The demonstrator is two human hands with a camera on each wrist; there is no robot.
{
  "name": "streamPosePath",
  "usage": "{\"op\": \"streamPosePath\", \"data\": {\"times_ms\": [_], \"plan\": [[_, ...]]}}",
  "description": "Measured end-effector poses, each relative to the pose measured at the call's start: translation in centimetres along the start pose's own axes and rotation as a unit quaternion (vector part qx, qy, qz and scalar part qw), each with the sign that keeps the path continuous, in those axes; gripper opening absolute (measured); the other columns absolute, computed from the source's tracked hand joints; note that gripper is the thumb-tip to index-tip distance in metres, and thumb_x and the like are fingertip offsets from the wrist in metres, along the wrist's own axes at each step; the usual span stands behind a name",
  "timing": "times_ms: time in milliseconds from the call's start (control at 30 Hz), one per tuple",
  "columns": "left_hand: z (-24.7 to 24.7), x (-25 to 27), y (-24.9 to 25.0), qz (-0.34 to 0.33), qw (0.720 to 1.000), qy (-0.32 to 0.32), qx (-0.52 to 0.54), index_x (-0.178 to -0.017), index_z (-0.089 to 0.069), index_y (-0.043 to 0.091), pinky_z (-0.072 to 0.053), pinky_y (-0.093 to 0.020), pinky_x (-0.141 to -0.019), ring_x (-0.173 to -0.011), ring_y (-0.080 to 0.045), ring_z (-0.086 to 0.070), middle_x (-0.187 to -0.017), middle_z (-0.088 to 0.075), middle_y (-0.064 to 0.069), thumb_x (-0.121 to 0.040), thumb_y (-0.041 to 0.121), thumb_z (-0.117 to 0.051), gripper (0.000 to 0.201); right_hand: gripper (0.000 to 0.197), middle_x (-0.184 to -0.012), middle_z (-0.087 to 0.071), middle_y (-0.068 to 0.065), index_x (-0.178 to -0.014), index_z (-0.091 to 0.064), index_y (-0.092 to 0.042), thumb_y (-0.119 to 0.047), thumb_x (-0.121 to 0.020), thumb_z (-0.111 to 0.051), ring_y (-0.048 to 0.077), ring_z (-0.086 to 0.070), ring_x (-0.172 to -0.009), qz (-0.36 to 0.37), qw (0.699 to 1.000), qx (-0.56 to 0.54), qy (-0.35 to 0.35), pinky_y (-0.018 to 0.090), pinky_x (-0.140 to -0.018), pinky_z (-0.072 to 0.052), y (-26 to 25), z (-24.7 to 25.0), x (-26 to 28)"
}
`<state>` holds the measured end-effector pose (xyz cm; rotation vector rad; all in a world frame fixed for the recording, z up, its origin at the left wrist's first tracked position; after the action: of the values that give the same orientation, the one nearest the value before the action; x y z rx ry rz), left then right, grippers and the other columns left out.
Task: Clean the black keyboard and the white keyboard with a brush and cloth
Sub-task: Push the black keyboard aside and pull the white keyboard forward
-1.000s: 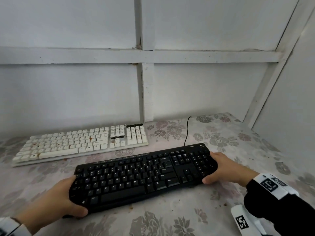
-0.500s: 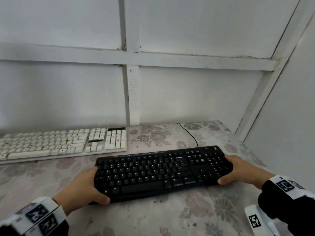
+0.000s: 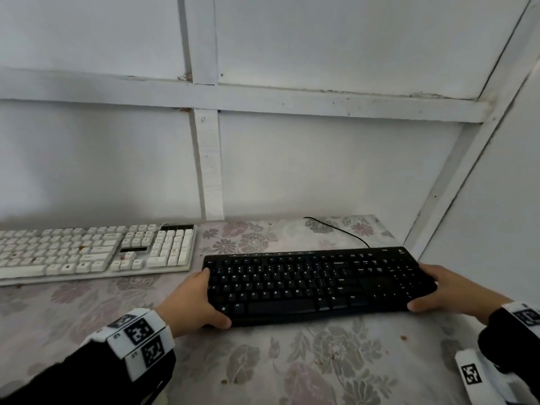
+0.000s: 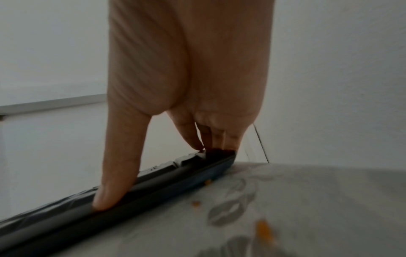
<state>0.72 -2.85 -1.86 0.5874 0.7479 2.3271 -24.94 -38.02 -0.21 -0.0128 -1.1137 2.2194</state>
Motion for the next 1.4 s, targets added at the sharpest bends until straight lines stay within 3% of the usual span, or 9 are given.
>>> {"op": "streamPosePath", "data": {"times_ms": [67, 167, 467, 733, 900, 1000, 1100, 1267, 1400], "plan": [[0.1, -0.9, 0.4, 0.0, 1.0, -0.003, -0.004, -0.117, -0.048, 0.024, -0.044, -0.026, -0.09, -0.104, -0.012, -0.051, -0.115, -0.053, 0.006, -0.054, 0.027, -0.085, 0.074, 0.078, -0.091, -0.074, -0.006, -0.108, -0.065, -0.015, -0.029, -0.037, -0.092, -0.001, -0.067, -0.081, -0.007, 1.0, -0.01, -0.005, 0.007, -0.063, -0.046, -0.1, 0.4, -0.9], [0.7, -2.1, 0.7, -0.007, 1.0, 0.004, -0.011, -0.122, -0.047, 0.022, -0.043, -0.029, -0.096, -0.108, -0.012, -0.051, -0.119, -0.053, 0.004, -0.059, 0.029, -0.083, 0.073, 0.098, -0.091, -0.074, -0.011, -0.105, -0.065, -0.019, -0.055, -0.017, -0.09, -0.001, -0.067, -0.083, 0.006, 1.0, 0.002, 0.002, 0.005, -0.063, -0.045, -0.5, 0.9, -2.5], [1.5, -3.9, 0.3, -0.005, 0.996, 0.01, -0.085, -0.139, -0.032, 0.012, -0.035, -0.025, -0.103, -0.123, -0.015, -0.041, -0.136, -0.04, -0.001, -0.077, 0.038, -0.07, 0.078, 0.119, -0.115, -0.065, -0.004, -0.123, -0.055, -0.018, -0.071, -0.02, -0.084, 0.009, -0.061, -0.104, -0.006, 0.995, 0.097, -0.007, 0.032, -0.096, -0.048, -0.2, 1.3, -7.7], [2.1, -5.2, 0.7, 0.017, 0.992, 0.054, -0.112, -0.137, -0.031, 0.009, -0.031, -0.024, -0.103, -0.128, -0.017, -0.038, -0.141, -0.037, -0.005, -0.087, 0.032, -0.061, 0.063, 0.123, -0.105, -0.067, -0.002, -0.112, -0.058, -0.016, -0.08, -0.008, -0.074, 0.013, -0.063, -0.097, -0.01, 0.988, 0.151, 0.003, 0.033, -0.09, -0.049, -1.4, 1.0, -10.3], [2.6, -6.0, 0.4, 0.041, 0.989, 0.071, -0.119, -0.13, -0.039, 0.008, -0.034, -0.024, -0.099, -0.123, -0.019, -0.043, -0.134, -0.044, -0.007, -0.087, 0.032, -0.06, 0.054, 0.066, -0.111, -0.064, 0.004, -0.109, -0.056, -0.013, -0.04, -0.058, -0.087, 0.018, -0.06, -0.099, -0.033, 0.985, 0.166, 0.021, 0.028, -0.084, -0.044, -2.6, 0.6, -10.4], [2.5, -6.3, 0.1, 0.062, 0.989, 0.069, -0.115, -0.124, -0.042, 0.009, -0.038, -0.025, -0.094, -0.117, -0.019, -0.048, -0.129, -0.048, -0.007, -0.087, 0.034, -0.06, 0.048, 0.055, -0.111, -0.064, 0.005, -0.109, -0.055, -0.014, -0.033, -0.066, -0.085, 0.018, -0.059, -0.098, -0.043, 0.984, 0.173, 0.029, 0.027, -0.081, -0.043, -2.3, 0.7, -10.6], [2.3, -6.3, -0.2, 0.074, 0.988, 0.072, -0.118, -0.129, -0.038, 0.007, -0.037, -0.025, -0.096, -0.121, -0.02, -0.046, -0.133, -0.045, -0.007, -0.089, 0.035, -0.057, 0.052, 0.065, -0.113, -0.064, 0.005, -0.109, -0.054, -0.016, -0.042, -0.058, -0.086, 0.018, -0.059, -0.099, -0.053, 0.981, 0.186, 0.032, 0.027, -0.083, -0.044, -2.3, 0.7, -10.5], [2.2, -6.4, -0.4, 0.064, 0.986, 0.097, -0.12, -0.129, -0.042, 0.009, -0.038, -0.025, -0.096, -0.119, -0.02, -0.048, -0.13, -0.048, -0.007, -0.088, 0.033, -0.058, 0.05, 0.118, -0.105, -0.06, 0.0, -0.106, -0.052, -0.018, -0.086, -0.01, -0.065, 0.018, -0.056, -0.093, -0.051, 0.972, 0.225, 0.044, 0.027, -0.079, -0.041, -3.1, 0.4, -9.6], [2.4, -5.4, 0.0, 0.034, 0.985, 0.115, -0.12, -0.127, -0.043, 0.009, -0.037, -0.026, -0.097, -0.118, -0.02, -0.047, -0.13, -0.046, -0.008, -0.092, 0.031, -0.053, 0.043, 0.049, -0.111, -0.063, 0.009, -0.106, -0.056, -0.008, -0.04, -0.075, -0.076, 0.02, -0.057, -0.093, -0.065, 0.96, 0.259, 0.083, 0.026, -0.073, -0.041, -3.6, 0.0, -8.7]]}}
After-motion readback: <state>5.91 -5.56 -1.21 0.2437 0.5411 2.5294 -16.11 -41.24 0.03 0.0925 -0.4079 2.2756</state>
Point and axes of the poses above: each hand's wrist, its own x-axis away from the middle knuckle, its own z-axis out of the back of the hand, y = z × x, the point moved 8 cm from there along -x, towards the middle knuckle
